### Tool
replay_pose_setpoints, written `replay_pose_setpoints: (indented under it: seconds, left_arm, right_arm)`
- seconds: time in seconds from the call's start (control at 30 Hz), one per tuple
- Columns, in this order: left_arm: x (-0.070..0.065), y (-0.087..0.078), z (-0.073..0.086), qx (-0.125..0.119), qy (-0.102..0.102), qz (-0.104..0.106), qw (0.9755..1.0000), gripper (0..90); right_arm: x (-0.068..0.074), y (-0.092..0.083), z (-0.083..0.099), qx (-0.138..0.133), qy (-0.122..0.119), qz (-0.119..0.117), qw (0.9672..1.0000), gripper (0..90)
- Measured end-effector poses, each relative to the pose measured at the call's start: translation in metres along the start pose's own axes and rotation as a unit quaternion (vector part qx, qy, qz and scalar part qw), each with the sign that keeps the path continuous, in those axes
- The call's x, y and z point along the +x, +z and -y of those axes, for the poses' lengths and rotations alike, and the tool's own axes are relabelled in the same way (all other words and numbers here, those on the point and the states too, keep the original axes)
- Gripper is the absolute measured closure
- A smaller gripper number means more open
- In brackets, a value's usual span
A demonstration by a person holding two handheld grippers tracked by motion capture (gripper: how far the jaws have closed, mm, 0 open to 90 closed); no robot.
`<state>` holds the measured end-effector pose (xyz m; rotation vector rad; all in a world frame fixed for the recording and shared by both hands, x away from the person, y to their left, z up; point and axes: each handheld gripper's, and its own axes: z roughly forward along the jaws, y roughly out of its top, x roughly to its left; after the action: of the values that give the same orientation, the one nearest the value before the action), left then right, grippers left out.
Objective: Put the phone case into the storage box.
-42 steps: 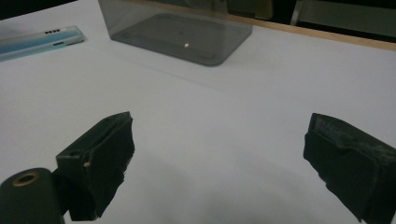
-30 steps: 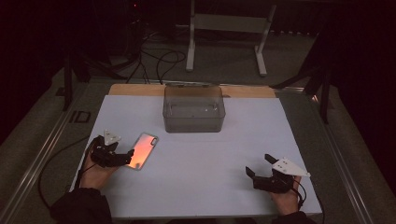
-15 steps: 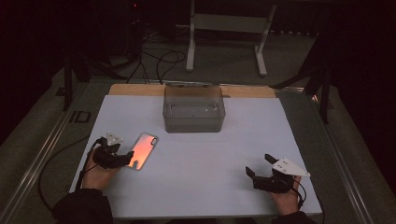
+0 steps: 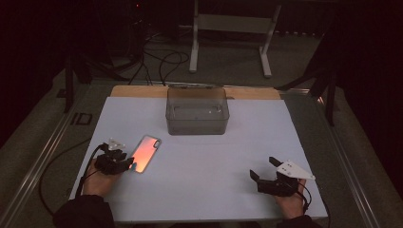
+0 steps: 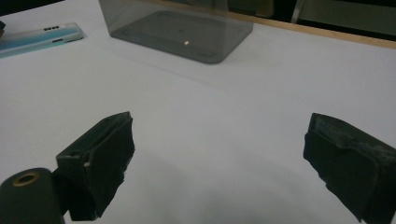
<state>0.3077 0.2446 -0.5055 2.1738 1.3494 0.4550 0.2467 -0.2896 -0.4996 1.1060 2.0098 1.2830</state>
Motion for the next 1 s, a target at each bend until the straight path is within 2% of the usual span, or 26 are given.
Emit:
replay_pose_setpoints:
  seconds: [0.07, 0.27, 0.33, 0.47, 0.67, 1.0]
  left_arm:
    - [0.0017, 0.0020, 0.0020, 0.011, -0.004, 0.003, 0.9999, 66.8]
    - [0.0028, 0.0020, 0.0007, 0.017, -0.007, 0.008, 0.9998, 75.9]
    - [0.0007, 0.0024, -0.0017, 0.025, 0.003, -0.002, 0.9997, 81.1]
    - [0.0005, 0.0028, -0.0022, 0.027, 0.009, -0.011, 0.9995, 87.6]
    - [-0.0009, 0.0027, -0.0017, 0.025, 0.012, -0.016, 0.9995, 88.9]
    - [0.0008, -0.0014, 0.0004, 0.011, -0.007, -0.001, 0.9999, 89.3]
  right_arm:
    - [0.0000, 0.0001, 0.0000, 0.000, 0.001, 0.001, 1.0000, 8.6]
    - [0.0003, 0.0006, 0.0001, 0.002, 0.000, 0.000, 1.0000, 8.6]
    - [0.0009, 0.0009, 0.0001, 0.002, 0.000, -0.001, 1.0000, 8.6]
    - [0.0007, 0.0007, 0.0001, 0.002, 0.000, -0.001, 1.0000, 8.6]
    - [0.0008, 0.0011, 0.0001, 0.004, -0.001, -0.001, 1.0000, 8.6]
    - [0.0006, 0.0016, 0.0002, 0.004, -0.001, -0.004, 1.0000, 8.6]
